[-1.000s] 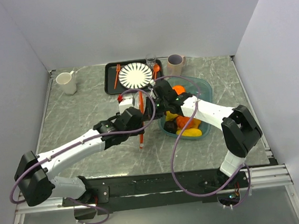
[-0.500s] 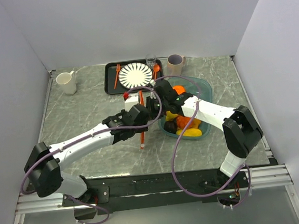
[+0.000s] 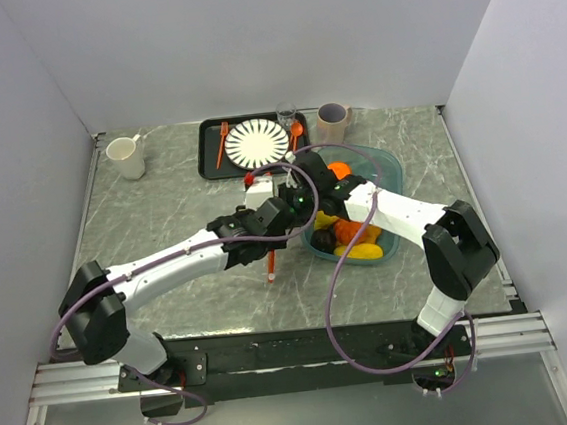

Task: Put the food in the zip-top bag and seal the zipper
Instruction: Open the zipper of the food storage bag at the center of the board.

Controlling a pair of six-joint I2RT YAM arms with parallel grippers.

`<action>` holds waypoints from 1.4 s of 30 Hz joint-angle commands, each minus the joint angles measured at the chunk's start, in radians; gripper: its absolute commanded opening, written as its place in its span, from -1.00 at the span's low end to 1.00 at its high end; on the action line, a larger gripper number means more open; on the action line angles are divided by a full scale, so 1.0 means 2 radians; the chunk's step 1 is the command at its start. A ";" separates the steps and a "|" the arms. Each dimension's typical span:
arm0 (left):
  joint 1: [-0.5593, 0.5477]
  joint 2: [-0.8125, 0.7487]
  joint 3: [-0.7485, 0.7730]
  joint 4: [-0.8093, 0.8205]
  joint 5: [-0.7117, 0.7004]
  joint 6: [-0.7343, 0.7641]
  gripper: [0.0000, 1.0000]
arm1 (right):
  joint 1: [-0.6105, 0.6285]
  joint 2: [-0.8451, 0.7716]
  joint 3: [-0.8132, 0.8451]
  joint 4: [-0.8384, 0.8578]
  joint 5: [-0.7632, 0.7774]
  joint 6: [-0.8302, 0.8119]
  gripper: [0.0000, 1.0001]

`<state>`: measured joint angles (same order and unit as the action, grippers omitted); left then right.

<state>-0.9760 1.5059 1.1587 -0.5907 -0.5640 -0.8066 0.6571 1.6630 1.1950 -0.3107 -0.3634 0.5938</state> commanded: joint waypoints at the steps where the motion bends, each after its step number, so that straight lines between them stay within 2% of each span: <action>1: -0.014 0.014 0.030 -0.011 -0.024 -0.002 0.17 | 0.003 -0.035 0.026 -0.001 -0.001 -0.005 -1.00; 8: -0.019 0.039 0.050 -0.054 -0.059 -0.026 0.10 | 0.003 -0.040 0.025 -0.001 -0.002 -0.005 -1.00; 22: -0.024 0.054 0.073 -0.077 -0.084 -0.045 -0.07 | 0.003 -0.041 0.018 -0.004 0.008 -0.008 -1.00; 26: -0.024 0.039 0.064 -0.080 -0.088 -0.050 -0.21 | 0.003 -0.033 0.019 -0.005 0.011 -0.009 -1.00; 30: -0.024 0.025 0.059 -0.085 -0.095 -0.058 -0.49 | 0.002 -0.025 0.019 -0.001 0.008 -0.007 -1.00; 33: -0.024 0.019 0.060 -0.097 -0.101 -0.067 -0.60 | 0.002 -0.020 0.021 -0.002 0.009 -0.007 -1.00; 37: -0.024 0.005 0.059 -0.101 -0.108 -0.071 -0.62 | 0.002 -0.009 0.026 -0.009 0.015 -0.009 -1.00; 40: -0.024 -0.014 0.051 -0.103 -0.112 -0.077 -0.70 | 0.001 -0.001 0.025 -0.010 0.019 -0.009 -1.00; 42: -0.023 -0.033 0.043 -0.100 -0.115 -0.081 -0.84 | 0.000 0.004 0.025 -0.008 0.017 -0.009 -1.00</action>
<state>-1.0161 1.5333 1.2606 -0.7898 -0.7490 -0.9375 0.6567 1.6531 1.2057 -0.3294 -0.3454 0.5842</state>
